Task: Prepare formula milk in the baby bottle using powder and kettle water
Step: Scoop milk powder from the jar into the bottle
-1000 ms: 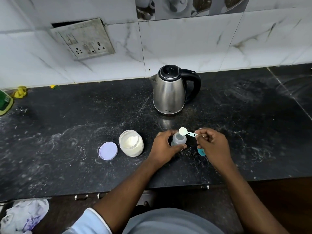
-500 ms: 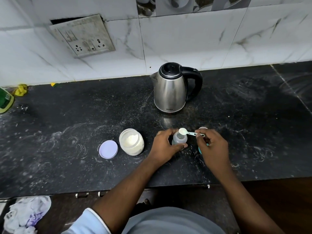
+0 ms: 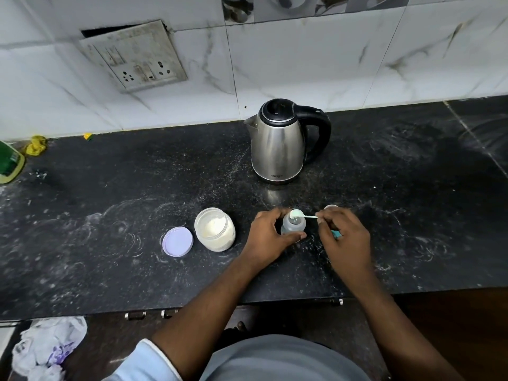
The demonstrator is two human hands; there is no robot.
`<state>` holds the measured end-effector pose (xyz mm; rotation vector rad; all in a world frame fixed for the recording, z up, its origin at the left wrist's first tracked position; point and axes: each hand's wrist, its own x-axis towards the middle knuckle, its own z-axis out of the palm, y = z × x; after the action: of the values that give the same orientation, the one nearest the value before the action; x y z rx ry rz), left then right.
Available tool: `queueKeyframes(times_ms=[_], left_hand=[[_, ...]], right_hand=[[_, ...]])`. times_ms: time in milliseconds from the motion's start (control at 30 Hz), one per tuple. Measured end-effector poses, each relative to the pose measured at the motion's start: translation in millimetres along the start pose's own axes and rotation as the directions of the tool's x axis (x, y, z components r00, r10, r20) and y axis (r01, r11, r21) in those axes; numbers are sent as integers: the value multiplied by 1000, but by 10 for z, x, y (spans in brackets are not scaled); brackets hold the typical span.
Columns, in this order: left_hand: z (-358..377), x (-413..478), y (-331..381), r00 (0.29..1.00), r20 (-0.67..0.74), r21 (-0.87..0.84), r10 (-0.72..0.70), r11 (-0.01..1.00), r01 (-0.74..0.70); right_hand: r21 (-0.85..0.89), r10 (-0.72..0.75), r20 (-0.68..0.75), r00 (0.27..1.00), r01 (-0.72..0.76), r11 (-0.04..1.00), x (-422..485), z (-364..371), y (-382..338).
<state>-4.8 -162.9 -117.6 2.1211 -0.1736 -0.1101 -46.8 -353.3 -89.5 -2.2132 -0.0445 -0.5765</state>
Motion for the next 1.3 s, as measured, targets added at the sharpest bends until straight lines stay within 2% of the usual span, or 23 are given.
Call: queueKeyframes(times_ms=[300,1000,1100,1167,1300], left_hand=[[-14,-7,22,1000,-1,-4,-21,1000,21],[5,-19,20,1000,-5,15,-28,1000,28],[3,-6,12,999,-5,26,-35,999,35],[0,-5,20,999,4,35,-40,999,40],[9,-8,31,999,25,67,-32,997,30]], right_hand=[[-30,-47,-13,999,47,998,-34,-1,14],[37,-72,-44,996,73,997,-79,32,86],[81,8,-42,999,-5,997,-76,41,90],[161,132,-34,991,-125,979,-77,48,72],[376,449,118,886,-458,805,-11,25,51]])
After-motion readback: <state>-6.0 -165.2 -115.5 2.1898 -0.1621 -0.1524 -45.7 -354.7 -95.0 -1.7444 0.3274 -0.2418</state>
